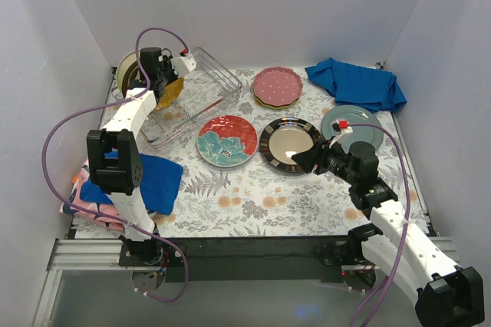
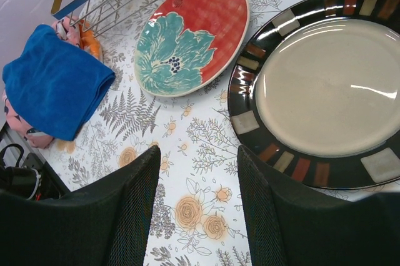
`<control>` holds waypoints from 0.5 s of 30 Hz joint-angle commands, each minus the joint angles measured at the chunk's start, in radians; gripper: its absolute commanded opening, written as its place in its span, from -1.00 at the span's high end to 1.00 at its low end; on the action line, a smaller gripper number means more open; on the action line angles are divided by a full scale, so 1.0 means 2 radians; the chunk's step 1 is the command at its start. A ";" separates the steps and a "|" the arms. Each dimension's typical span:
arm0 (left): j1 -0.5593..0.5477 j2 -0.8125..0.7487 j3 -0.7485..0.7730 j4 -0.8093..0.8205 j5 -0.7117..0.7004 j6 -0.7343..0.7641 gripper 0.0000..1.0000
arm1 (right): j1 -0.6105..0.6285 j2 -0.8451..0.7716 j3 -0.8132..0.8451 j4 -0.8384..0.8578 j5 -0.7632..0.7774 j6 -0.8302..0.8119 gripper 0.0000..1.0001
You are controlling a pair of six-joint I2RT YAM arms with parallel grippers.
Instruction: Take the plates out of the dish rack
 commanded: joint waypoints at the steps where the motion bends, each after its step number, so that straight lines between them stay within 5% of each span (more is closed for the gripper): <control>1: -0.012 0.007 0.007 -0.026 0.005 -0.007 1.00 | 0.001 -0.005 0.005 0.022 0.009 -0.011 -0.16; 15: -0.017 -0.011 0.015 0.000 -0.026 -0.012 1.00 | 0.001 -0.017 0.005 0.022 0.018 -0.008 -0.16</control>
